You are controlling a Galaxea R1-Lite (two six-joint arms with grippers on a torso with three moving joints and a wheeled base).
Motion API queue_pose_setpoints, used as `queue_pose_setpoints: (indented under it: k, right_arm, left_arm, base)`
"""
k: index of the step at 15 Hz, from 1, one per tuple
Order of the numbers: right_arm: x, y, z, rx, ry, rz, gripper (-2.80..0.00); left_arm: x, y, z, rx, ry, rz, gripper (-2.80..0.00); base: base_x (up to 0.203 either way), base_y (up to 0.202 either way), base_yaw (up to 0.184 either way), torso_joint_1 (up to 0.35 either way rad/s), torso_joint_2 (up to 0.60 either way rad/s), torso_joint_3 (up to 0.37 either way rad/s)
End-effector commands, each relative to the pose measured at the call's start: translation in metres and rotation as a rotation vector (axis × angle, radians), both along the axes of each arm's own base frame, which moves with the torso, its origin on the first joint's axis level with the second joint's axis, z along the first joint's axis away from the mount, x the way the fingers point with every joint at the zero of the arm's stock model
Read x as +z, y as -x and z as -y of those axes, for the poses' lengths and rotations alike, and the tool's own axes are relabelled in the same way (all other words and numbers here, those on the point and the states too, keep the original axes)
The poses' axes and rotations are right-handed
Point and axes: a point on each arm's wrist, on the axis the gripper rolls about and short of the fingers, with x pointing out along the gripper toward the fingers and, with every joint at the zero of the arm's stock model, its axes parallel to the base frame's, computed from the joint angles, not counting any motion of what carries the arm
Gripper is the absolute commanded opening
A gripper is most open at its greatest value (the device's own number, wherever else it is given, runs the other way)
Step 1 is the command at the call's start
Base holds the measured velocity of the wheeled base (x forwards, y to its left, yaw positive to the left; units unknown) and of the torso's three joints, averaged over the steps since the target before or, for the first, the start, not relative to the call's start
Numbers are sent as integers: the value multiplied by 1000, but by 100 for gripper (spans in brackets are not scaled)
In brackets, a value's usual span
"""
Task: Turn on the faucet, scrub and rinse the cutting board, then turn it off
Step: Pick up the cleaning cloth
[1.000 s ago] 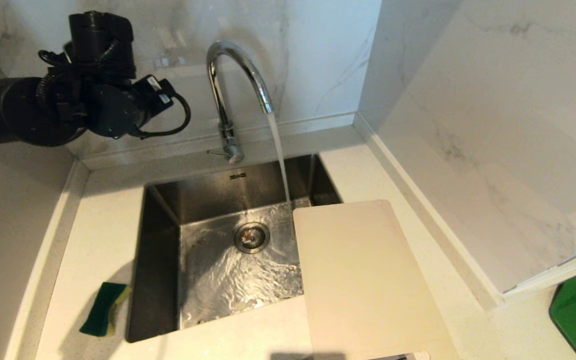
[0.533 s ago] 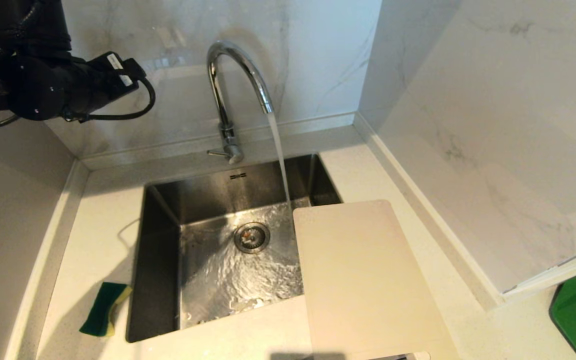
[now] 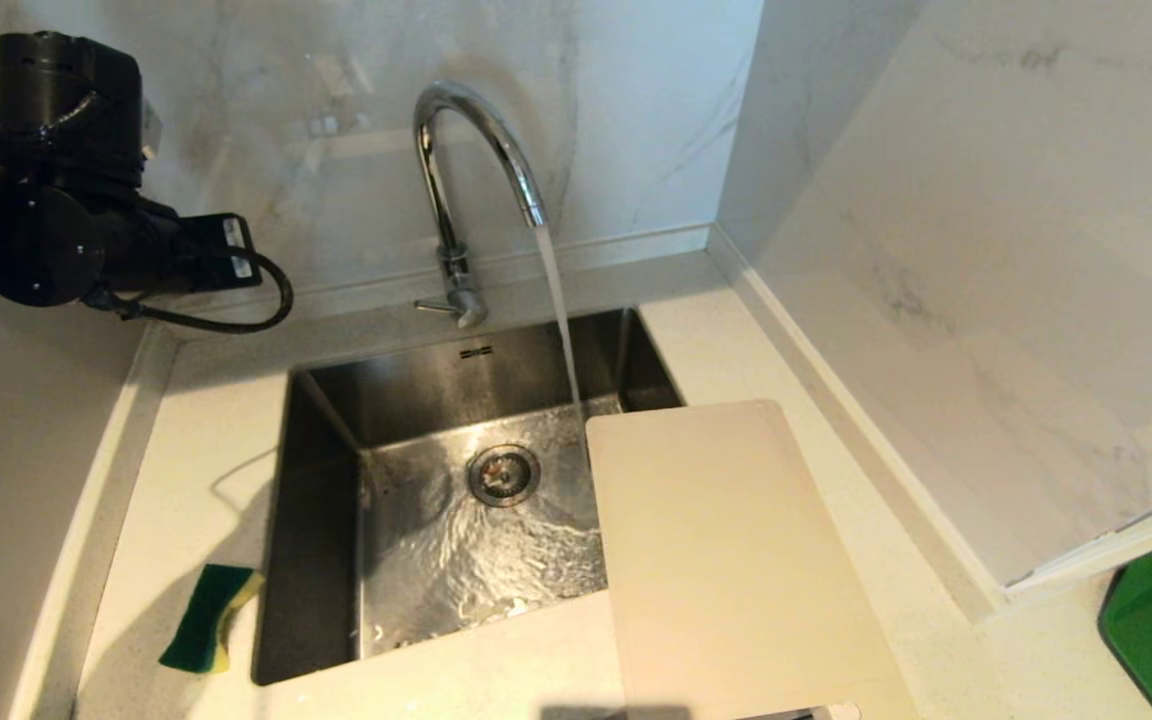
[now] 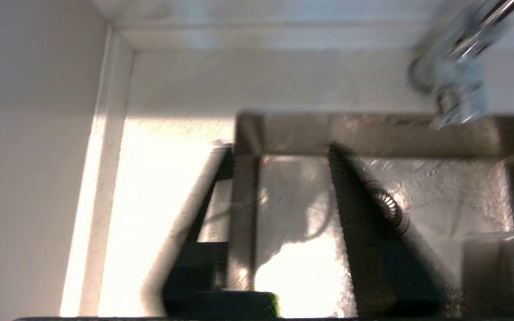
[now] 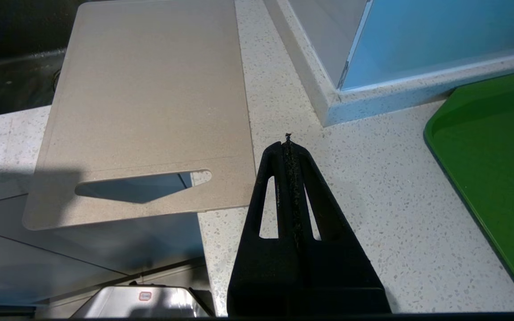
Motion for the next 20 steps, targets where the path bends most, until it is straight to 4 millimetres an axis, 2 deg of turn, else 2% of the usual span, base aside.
queue_pose_setpoints:
  k: [1,4,6,9,11,15,17,20]
  right_arm:
    - [0,0,0,1,0,1,-280]
    - [0,0,0,1,0,1,-280]
    - [0,0,0,1,0,-1,-280]
    - [0,0,0,1,0,1,-280]
    - [0,0,0,1,0,1,-280]
    - [0,0,0,1,0,1,-280]
    - [0,0,0,1,0,1,-280]
    - [0,0,0,1,0,1,-280]
  left_arm:
    - [-17,6,-7,18,-33,-95,-280]
    - [-21,20,-26,20,-40,-201,-280]
    - [-32,25,-32,27,-49,-253,-280]
    - [-55,38,-36,16,-88,-413,-280]
    - [-61,53,-39,-5,-100,-497,-280]
    - [-78,72,-46,-155,0,-618,-280]
    - [-84,79,-50,-173,18,-647,-280]
    - [-106,87,-52,-162,17,-735,-280]
  base:
    - [0,0,0,0,0,0]
    - [0,0,0,0,0,0]
    - [0,0,0,0,0,0]
    - [0,0,0,0,0,0]
    - [0,0,0,0,0,0]
    - [0,0,0,0,0,0]
    - [0,0,0,0,0,0]
    - [0,0,0,0,0,0]
